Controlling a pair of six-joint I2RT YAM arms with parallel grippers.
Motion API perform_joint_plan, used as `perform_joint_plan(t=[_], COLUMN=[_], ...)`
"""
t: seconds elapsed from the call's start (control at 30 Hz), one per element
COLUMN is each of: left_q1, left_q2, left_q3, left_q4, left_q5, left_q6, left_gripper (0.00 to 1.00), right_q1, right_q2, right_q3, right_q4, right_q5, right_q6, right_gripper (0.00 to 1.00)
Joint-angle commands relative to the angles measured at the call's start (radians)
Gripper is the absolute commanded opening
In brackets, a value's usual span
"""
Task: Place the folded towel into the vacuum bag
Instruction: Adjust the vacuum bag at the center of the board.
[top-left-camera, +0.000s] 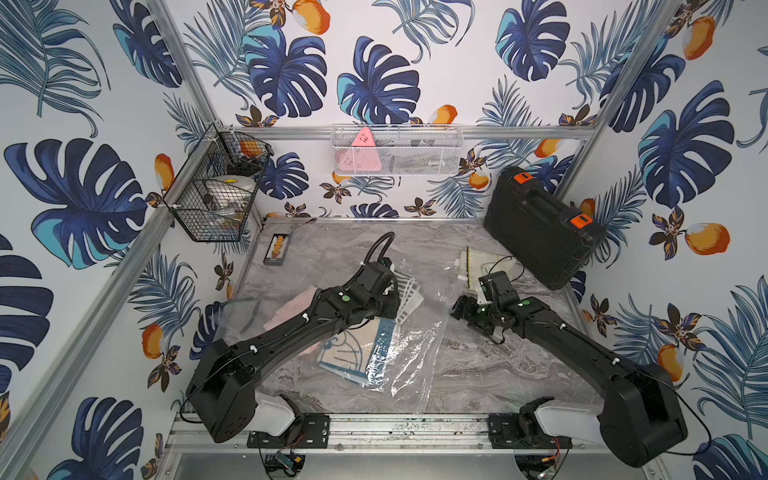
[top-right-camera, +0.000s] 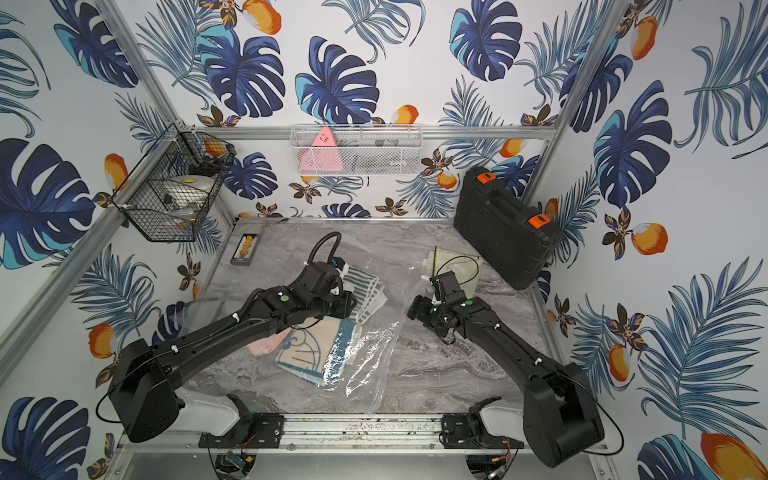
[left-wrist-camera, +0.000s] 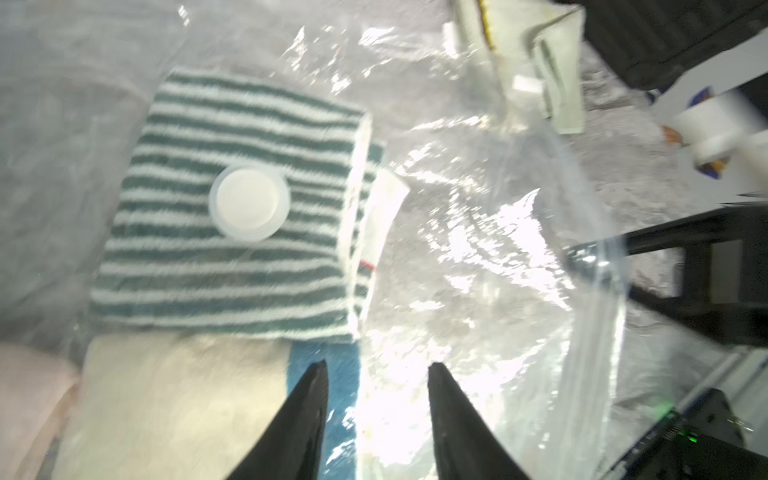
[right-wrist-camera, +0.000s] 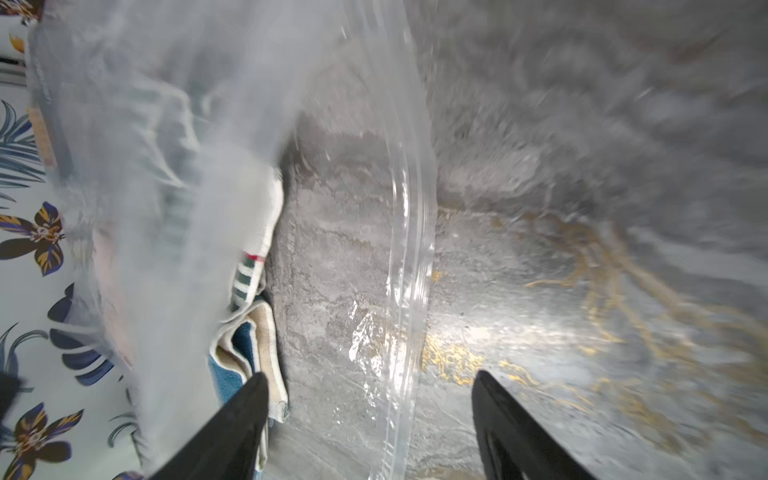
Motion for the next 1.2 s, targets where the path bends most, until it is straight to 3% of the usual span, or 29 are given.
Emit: perform_joint_plan(t=[0.0,0.13,0.33,0.47,0.53,0.63,0.77,0.83,0.9,1.07,1.17], left_q1=[0.002,-0.026,-0.099,-0.116,-0.118,-0.118,-0.118,-0.118,-0.117,-0.111,-0.088], left_q2=[-0.002,-0.003,-0.042,-0.059,-0.064,-0.070,-0.078,-0.071,-0.061,-0.050,-0.049], left_q3=[-0.046,-0.114,-0.201,-0.274,-0.295,-0.312,-0.356,-0.366,-0.371,-0.386,-0.407], left_q4=[0.043,0.040,0.033,0.066,0.078,0.083,0.115,0.125,0.133,0.147,0.156], left_q5=[-0.045,-0.032,-0.062,-0.064,-0.059,-0.063,-0.064,-0.070,-0.072,-0.114,-0.141], left_q6=[-0.096,-0.155,-0.220,-0.275,-0.289,-0.305,-0.338,-0.349,-0.352,-0.359,-0.366], left_gripper=[0.45,0.44,0.45,0.45,0.45,0.45,0.45,0.45,0.45,0.45,0.45], right_q1=[-0.005,0.007,0.003,-0.015,-0.028,-0.032,-0.029,-0.028,-0.027,-0.029,-0.021], right_q2=[-0.003,0.254,0.721,1.013,1.127,1.255,1.232,1.193,1.179,1.172,1.069], right_q3=[0.131,0.406,0.842,1.133,1.245,1.402,1.335,1.269,1.254,1.230,1.023], right_q4=[-0.199,-0.211,-0.230,-0.322,-0.364,-0.469,-0.441,-0.390,-0.385,-0.409,-0.331], right_q5=[0.178,0.069,-0.009,-0.078,-0.162,-0.185,-0.200,-0.207,-0.177,-0.195,-0.182], right_q6=[-0.152,-0.271,-0.390,-0.431,-0.444,-0.495,-0.517,-0.523,-0.525,-0.508,-0.443], right_gripper=[0.77,0.78,0.92,0.93,0.93,0.92,0.82,0.69,0.65,0.24,0.17])
